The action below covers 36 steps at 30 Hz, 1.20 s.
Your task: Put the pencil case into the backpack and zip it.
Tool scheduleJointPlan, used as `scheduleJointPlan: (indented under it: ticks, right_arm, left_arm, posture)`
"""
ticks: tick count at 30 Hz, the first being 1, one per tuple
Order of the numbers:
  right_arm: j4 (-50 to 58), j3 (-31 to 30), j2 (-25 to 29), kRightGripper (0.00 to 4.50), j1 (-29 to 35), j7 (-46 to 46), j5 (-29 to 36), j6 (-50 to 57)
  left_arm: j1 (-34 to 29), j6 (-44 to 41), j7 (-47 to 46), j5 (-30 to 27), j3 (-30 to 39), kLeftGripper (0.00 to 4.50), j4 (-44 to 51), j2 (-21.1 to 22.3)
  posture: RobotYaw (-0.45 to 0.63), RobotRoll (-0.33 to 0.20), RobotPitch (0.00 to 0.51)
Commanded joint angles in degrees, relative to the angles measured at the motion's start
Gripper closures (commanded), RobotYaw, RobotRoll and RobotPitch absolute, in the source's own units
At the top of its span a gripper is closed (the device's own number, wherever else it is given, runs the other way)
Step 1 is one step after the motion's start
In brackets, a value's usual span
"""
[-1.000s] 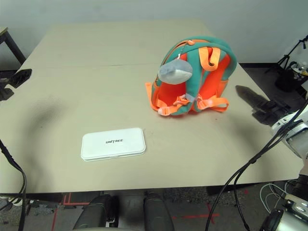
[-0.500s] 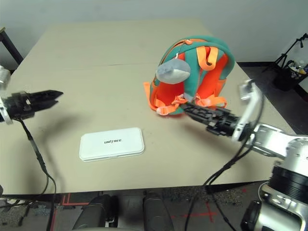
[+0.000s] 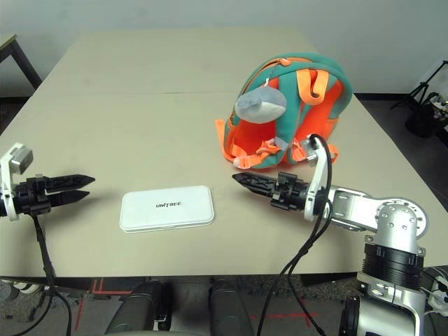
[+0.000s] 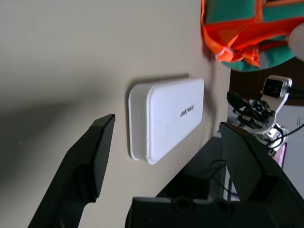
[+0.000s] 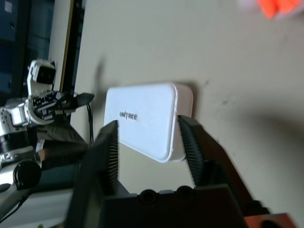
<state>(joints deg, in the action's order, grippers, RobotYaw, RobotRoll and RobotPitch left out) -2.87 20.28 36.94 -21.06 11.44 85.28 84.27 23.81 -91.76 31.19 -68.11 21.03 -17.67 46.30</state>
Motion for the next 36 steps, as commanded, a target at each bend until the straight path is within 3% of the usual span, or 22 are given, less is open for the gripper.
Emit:
scheduleJointPlan:
  ticks: [1,4,6,14,21,36]
  right_arm:
    - [-1.5,-2.7,-0.7,3.05,0.8,-0.7,-1.8,1.7]
    - [-2.0,-3.9,-1.2,4.1,0.9,-0.2,-3.5,2.0]
    - [-2.4,-4.6,-1.6,4.43,0.5,0.1,-5.0,1.9]
    - [-3.9,-5.8,-3.9,4.43,-1.5,2.2,-11.4,1.2]
    - [-3.6,-6.4,-5.9,4.43,-2.4,4.2,-16.9,-0.1]
    - [-1.8,-5.7,-7.5,4.43,-3.3,7.2,-23.2,0.5]
  left_arm:
    - [1.3,-0.7,-0.4,0.0,-1.4,0.0,-1.4,-1.1]
    - [2.0,-0.7,-0.7,-1.6,-2.3,0.0,-1.8,-1.4]
    - [2.1,-0.7,-0.9,-2.9,-3.3,0.0,-1.6,-1.3]
    - [0.9,-0.7,-2.6,-11.4,-8.2,0.0,-0.2,1.2]
    - [0.2,-0.7,-6.3,-15.0,-9.1,0.0,0.2,1.2]
    - [2.5,-0.7,-13.6,-14.7,-10.2,0.0,-1.3,-4.3]
  posture:
    - [-0.03,0.0,0.143]
    - [-0.03,0.0,0.142]
    - [-0.03,0.0,0.141]
    - [-0.02,0.0,0.136]
    - [-0.02,0.0,0.139]
    - [-0.04,0.0,0.144]
